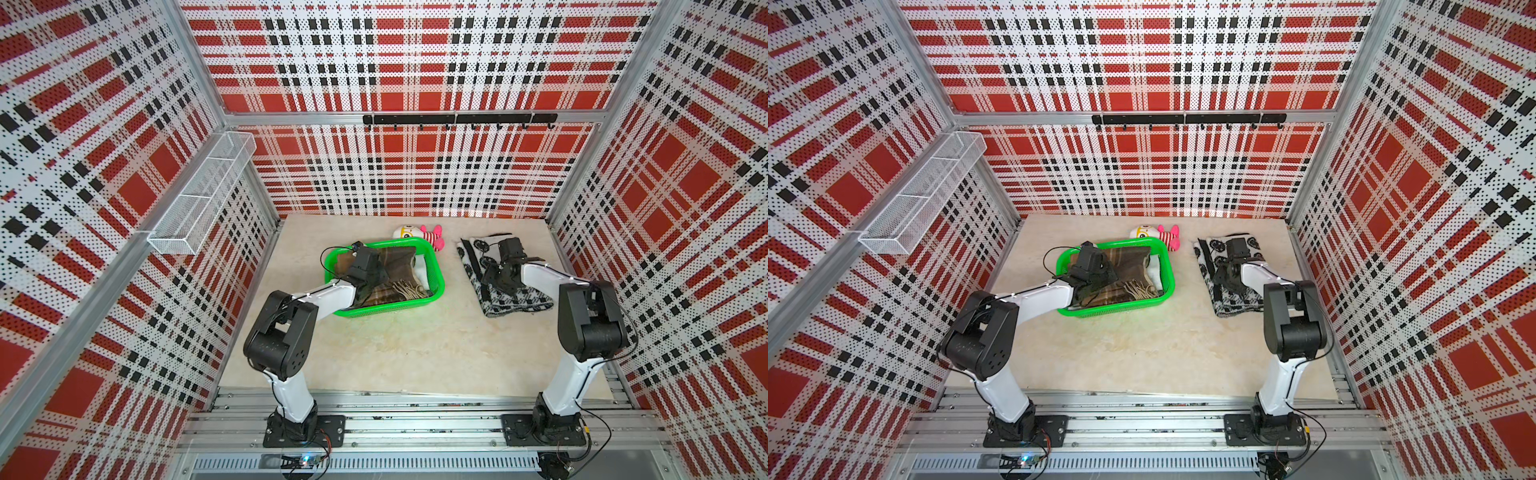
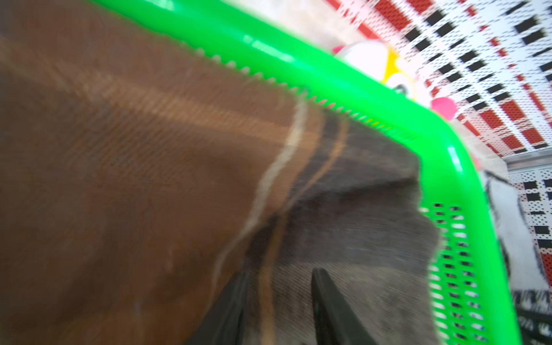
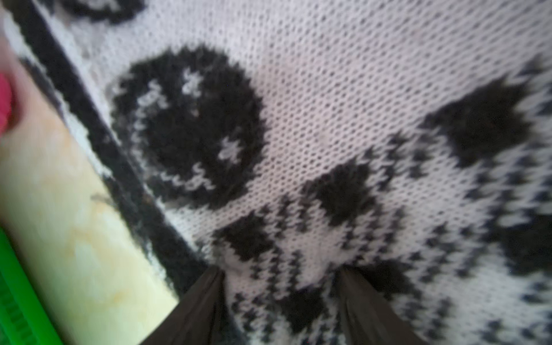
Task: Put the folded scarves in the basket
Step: Adjust the scarf at the center of the board.
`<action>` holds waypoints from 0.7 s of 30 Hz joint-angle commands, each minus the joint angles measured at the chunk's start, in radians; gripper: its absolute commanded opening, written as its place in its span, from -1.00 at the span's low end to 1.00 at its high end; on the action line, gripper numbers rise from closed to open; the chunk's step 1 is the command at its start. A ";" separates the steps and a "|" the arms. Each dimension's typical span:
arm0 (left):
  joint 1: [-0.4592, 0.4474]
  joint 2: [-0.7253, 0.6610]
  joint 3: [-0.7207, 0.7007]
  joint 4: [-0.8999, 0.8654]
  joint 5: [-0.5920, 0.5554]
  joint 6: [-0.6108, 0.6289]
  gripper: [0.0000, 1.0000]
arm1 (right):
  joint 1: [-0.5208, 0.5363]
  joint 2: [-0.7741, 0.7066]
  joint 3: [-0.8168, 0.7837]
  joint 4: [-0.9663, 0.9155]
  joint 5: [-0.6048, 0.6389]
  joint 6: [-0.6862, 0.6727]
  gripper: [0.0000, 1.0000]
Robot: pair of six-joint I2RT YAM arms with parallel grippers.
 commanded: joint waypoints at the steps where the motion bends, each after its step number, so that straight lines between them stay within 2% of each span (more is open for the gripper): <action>1: -0.065 -0.078 0.054 -0.053 -0.055 0.011 -0.17 | 0.000 -0.092 -0.021 -0.036 0.067 -0.016 0.34; 5: -0.138 -0.114 0.079 -0.059 -0.055 -0.002 -0.17 | 0.005 -0.047 0.115 -0.068 0.040 -0.033 0.35; 13: -0.204 -0.129 0.111 -0.067 0.016 -0.022 -0.17 | 0.018 0.321 0.560 -0.164 -0.078 0.009 0.32; 16: -0.220 -0.132 0.117 -0.066 0.030 -0.019 -0.17 | 0.039 0.447 0.681 -0.217 -0.130 -0.008 0.29; 18: -0.224 -0.133 0.123 -0.065 0.036 -0.019 -0.17 | 0.070 0.481 0.702 -0.255 -0.137 -0.042 0.27; 21: -0.227 -0.132 0.133 -0.062 0.036 -0.019 -0.16 | 0.115 0.414 0.559 -0.212 -0.124 -0.069 0.27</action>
